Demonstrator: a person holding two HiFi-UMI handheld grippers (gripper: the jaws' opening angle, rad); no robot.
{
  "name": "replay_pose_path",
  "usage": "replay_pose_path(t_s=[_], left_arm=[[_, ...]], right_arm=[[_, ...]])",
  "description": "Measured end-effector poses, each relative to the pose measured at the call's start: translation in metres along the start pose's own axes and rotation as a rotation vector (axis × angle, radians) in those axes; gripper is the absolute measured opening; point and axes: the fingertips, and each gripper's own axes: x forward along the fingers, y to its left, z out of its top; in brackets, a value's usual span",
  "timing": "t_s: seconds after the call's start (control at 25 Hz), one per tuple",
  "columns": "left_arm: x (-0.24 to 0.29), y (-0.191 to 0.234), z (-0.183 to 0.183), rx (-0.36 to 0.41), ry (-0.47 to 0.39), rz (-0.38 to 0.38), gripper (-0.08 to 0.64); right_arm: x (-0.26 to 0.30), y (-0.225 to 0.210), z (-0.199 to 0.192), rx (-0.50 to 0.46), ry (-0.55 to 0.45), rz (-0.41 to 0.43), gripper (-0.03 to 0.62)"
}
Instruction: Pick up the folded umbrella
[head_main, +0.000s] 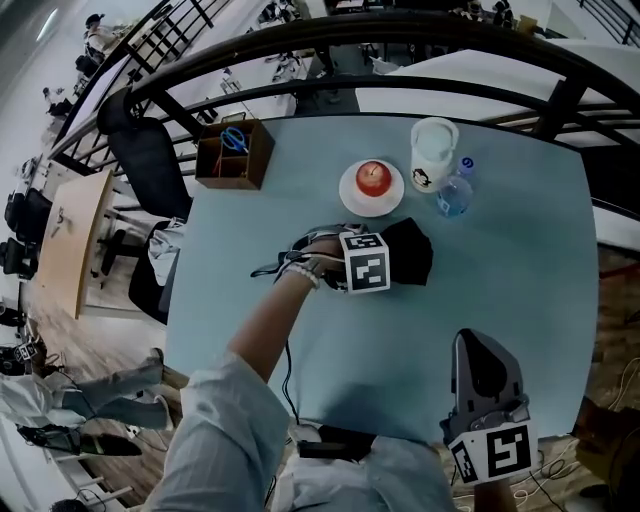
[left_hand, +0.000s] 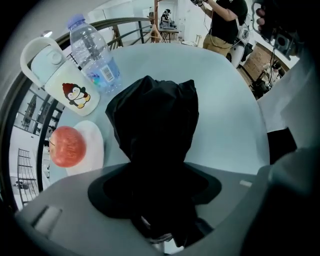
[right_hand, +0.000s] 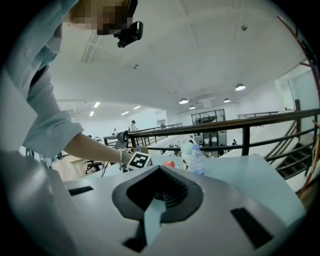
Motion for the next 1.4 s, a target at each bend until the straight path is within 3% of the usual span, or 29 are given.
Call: replay_pose_path(t_s=[0.44,0.64,0.8,0.96,1.08,1.4], left_arm=[[0.016,0.000,0.002,-0.029,0.039,-0.071,0.279],[0.018,-0.002,0.001,-0.011,0.093,-0.138,0.278],[0.018,0.000,0.002,0.003,0.104,-0.140,0.288],[0.015,-0.002,0.004,0.007,0.066,-0.116,0.279],[0.013,-0.001,0.004,0.014,0.040,-0.052,0.273],[-0.026,-0.015,0.015,-0.119,-0.168,0.035,0.272]], right_arm=[[0.000,-0.017,-0.003,0.017,0.002,-0.016,0.000],[0.000,-0.017,0.000,0.023,-0.001,-0.014,0.000],[-0.005,-0.017,0.000,0.035,0.001,-0.021,0.000],[-0.011,-0.013,-0.001,0.039,0.006,-0.012,0.000],[-0.015,-0.011,0.000,0.030,-0.001,-0.019,0.000],[-0.032,0.007,0.009,0.005,-0.032,-0.045,0.000]])
